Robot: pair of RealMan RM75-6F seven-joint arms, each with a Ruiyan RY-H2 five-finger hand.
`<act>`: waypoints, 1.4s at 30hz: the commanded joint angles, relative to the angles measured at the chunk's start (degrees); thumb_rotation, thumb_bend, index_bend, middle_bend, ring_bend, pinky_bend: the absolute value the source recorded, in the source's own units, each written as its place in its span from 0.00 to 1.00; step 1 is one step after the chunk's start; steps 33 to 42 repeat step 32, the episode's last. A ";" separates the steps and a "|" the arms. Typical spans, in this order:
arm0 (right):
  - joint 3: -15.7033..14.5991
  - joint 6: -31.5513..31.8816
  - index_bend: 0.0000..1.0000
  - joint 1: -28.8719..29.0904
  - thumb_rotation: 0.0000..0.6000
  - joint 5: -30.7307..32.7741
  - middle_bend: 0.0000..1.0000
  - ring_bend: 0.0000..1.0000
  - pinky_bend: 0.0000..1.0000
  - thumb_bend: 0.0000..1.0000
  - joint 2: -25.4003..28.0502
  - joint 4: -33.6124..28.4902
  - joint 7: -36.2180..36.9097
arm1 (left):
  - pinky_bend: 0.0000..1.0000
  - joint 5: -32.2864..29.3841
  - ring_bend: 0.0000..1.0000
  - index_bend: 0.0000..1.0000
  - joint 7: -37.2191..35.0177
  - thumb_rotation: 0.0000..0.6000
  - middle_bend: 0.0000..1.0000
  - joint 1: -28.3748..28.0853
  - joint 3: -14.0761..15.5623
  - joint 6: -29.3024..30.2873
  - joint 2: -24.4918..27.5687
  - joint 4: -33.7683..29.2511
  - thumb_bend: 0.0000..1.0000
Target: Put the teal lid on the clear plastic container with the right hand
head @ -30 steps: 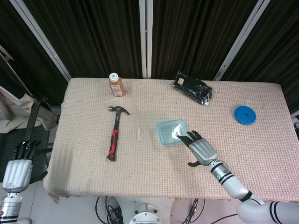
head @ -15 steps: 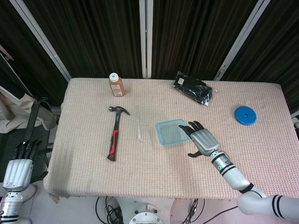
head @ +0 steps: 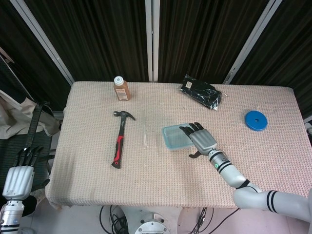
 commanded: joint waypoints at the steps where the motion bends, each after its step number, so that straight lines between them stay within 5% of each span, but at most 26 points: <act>1: -0.20 0.67 0.00 -0.18 1.00 -0.26 0.15 0.00 0.00 0.03 -0.01 -0.31 -0.02 | 0.00 0.02 0.00 0.08 -0.18 1.00 0.07 -0.02 0.00 -0.01 -0.09 0.17 0.00; 10: -1.84 15.63 0.00 -8.37 1.00 -10.19 0.15 0.00 0.00 0.04 6.37 -8.36 3.10 | 0.00 0.67 0.00 0.08 -0.90 1.00 0.07 -0.18 -0.60 1.05 -0.58 1.39 0.00; 21: -10.76 41.80 0.00 -28.41 1.00 -26.79 0.02 0.00 0.00 0.06 14.48 -7.44 14.48 | 0.00 2.36 0.00 0.08 0.60 1.00 0.07 -0.90 -1.23 2.28 -0.80 1.08 0.00; 30: -12.72 49.03 0.00 -35.98 1.00 -32.94 0.00 0.00 0.00 0.06 14.69 -2.03 22.50 | 0.00 3.71 0.00 0.08 2.61 1.00 0.07 -0.48 -0.68 3.56 -0.75 -0.50 0.00; 42: -12.53 48.74 0.00 -36.36 1.00 -33.22 0.00 0.00 0.00 0.06 14.58 -1.50 22.52 | 0.00 3.68 0.00 0.08 2.75 1.00 0.07 -0.37 -0.59 3.62 -0.72 -0.62 0.00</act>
